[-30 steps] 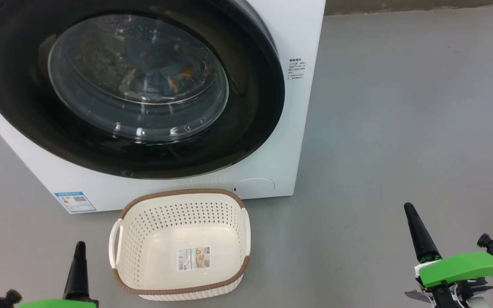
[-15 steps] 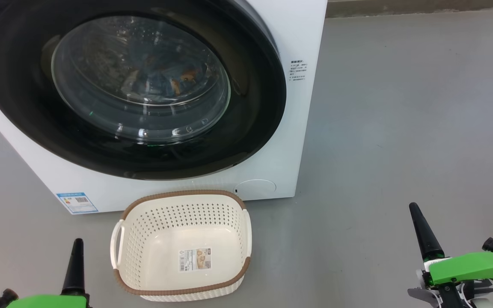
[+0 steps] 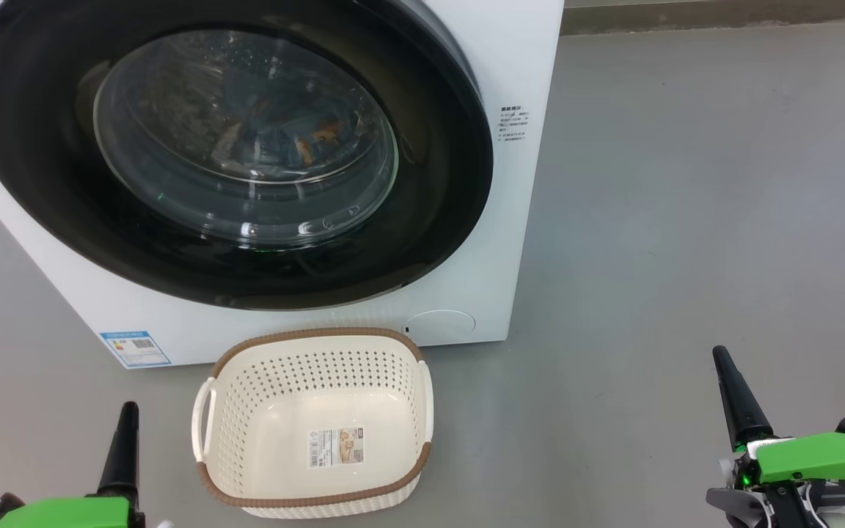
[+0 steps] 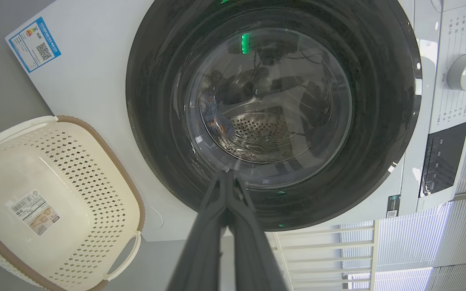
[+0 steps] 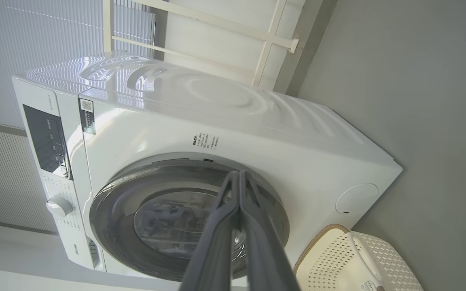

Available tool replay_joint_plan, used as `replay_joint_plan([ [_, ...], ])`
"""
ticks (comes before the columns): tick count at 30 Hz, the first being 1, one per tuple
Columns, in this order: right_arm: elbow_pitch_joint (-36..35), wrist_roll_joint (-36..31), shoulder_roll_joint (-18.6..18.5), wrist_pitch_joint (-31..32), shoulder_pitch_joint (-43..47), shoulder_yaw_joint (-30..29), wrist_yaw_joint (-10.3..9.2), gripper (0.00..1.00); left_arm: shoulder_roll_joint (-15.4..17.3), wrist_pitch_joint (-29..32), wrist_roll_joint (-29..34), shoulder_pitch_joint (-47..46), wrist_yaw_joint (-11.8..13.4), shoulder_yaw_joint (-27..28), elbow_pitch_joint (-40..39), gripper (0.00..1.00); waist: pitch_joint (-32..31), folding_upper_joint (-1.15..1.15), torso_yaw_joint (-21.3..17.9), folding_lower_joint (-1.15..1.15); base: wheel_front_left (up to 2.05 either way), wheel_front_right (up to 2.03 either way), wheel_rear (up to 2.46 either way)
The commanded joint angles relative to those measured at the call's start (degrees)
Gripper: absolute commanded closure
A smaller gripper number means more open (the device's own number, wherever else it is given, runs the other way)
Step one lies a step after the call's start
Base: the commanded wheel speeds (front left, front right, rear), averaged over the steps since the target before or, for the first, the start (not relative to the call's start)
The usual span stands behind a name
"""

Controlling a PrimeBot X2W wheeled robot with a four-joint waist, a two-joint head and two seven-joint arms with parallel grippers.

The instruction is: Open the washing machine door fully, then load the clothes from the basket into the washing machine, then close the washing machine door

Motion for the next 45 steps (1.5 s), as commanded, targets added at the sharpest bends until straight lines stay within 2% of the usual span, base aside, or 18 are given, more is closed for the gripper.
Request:
replay_joint_plan([
  [1, -1.8, 2.4, -1.1, 0.0, -1.1, 1.3, -0.05, 1.0, 0.8, 0.6, -1.7, -2.6, 0.2, 1.9, -1.6, 1.0, 0.0, 0.0, 0.0, 0.0, 0.0, 0.0, 0.0],
  [21, -2.9, 16.9, -3.6, -1.1, -1.1, 4.0, -0.08, 1.0, 0.4, 3.6, -11.7, -3.6, 1.2, 3.7, -1.7, 1.0, -0.5, 0.0, 0.4, 0.0, 0.0, 0.0, 0.0],
  [45, -4.3, 20.5, -6.7, -4.3, -1.3, 7.8, -0.08, 1.0, 0.3, 3.8, -11.8, -3.6, 1.2, 3.9, -1.8, 1.0, -0.5, 0.0, 0.4, 0.0, 0.0, 0.0, 0.0],
])
